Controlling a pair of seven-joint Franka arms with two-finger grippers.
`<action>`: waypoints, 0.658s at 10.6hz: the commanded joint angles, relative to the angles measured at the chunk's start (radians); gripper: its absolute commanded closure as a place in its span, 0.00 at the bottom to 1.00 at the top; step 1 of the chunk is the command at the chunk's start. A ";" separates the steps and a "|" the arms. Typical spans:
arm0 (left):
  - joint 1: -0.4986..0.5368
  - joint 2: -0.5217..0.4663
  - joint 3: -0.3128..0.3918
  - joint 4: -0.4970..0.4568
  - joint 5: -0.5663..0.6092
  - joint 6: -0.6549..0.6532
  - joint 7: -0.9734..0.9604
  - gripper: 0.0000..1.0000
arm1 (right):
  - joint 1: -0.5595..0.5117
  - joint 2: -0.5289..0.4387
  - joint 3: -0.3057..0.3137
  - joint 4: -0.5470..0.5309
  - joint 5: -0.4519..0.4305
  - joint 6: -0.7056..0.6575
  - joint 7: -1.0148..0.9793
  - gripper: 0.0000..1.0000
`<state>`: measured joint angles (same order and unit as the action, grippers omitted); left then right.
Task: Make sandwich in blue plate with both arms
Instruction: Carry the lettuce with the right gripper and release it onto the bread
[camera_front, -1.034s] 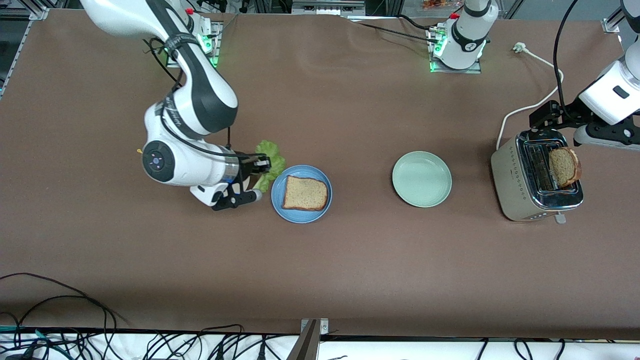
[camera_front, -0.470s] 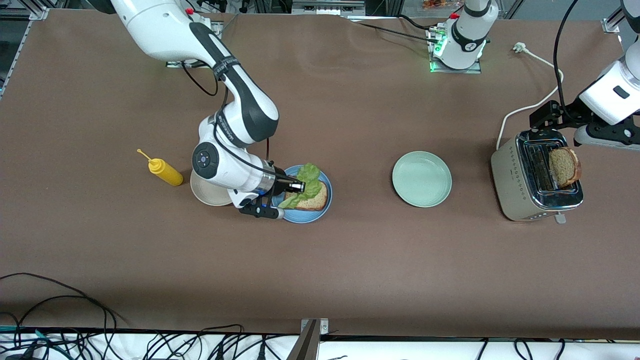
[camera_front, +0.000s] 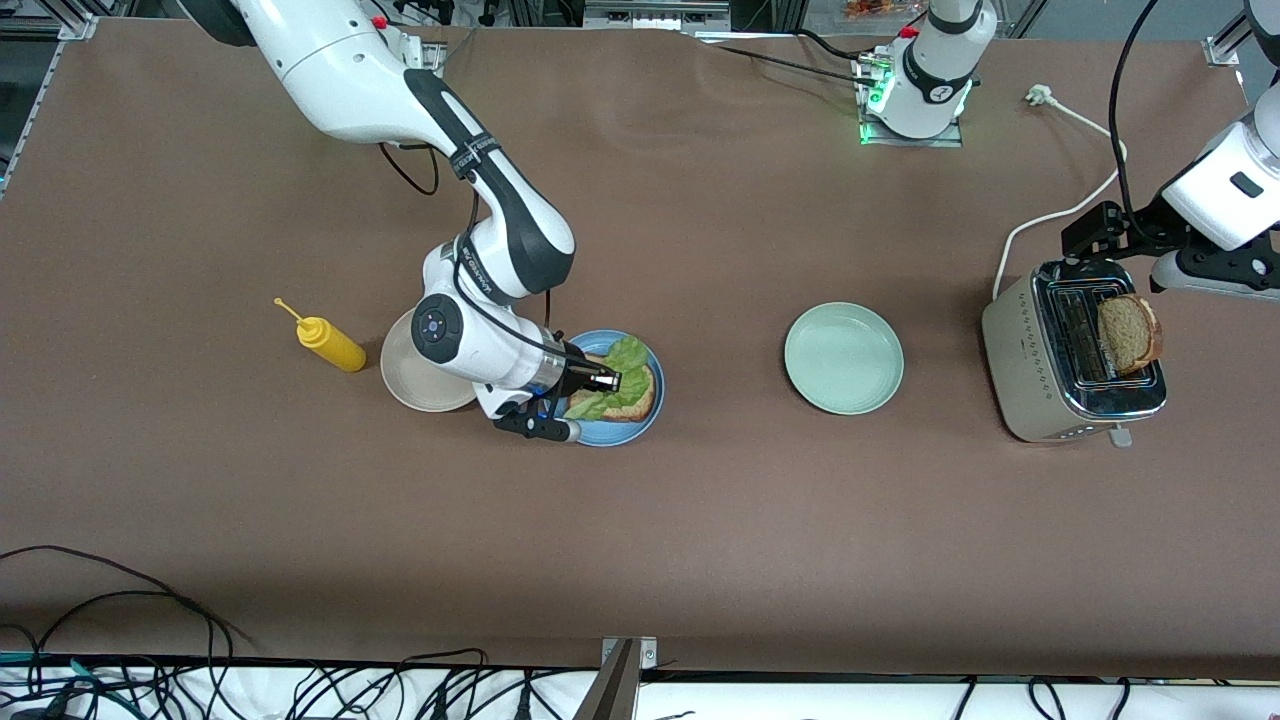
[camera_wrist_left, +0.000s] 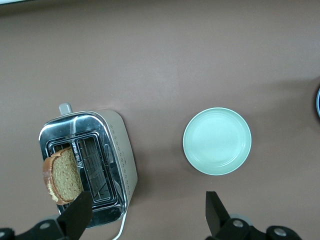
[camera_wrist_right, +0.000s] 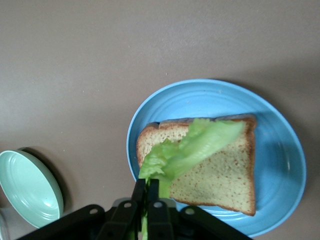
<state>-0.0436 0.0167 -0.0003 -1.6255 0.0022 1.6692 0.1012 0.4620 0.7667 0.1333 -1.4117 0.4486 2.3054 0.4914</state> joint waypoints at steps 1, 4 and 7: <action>0.010 -0.021 -0.006 -0.020 -0.007 0.014 0.020 0.00 | 0.024 0.003 -0.008 -0.001 -0.007 0.002 -0.002 0.00; 0.005 -0.021 -0.004 -0.020 -0.007 0.014 0.022 0.00 | 0.023 -0.004 -0.014 -0.006 -0.082 -0.053 -0.004 0.00; 0.005 -0.020 -0.004 -0.022 -0.007 0.014 0.020 0.00 | 0.021 -0.027 -0.024 -0.006 -0.206 -0.188 0.006 0.00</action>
<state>-0.0436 0.0167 -0.0010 -1.6258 0.0022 1.6692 0.1017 0.4782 0.7663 0.1209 -1.4116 0.3187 2.1899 0.4907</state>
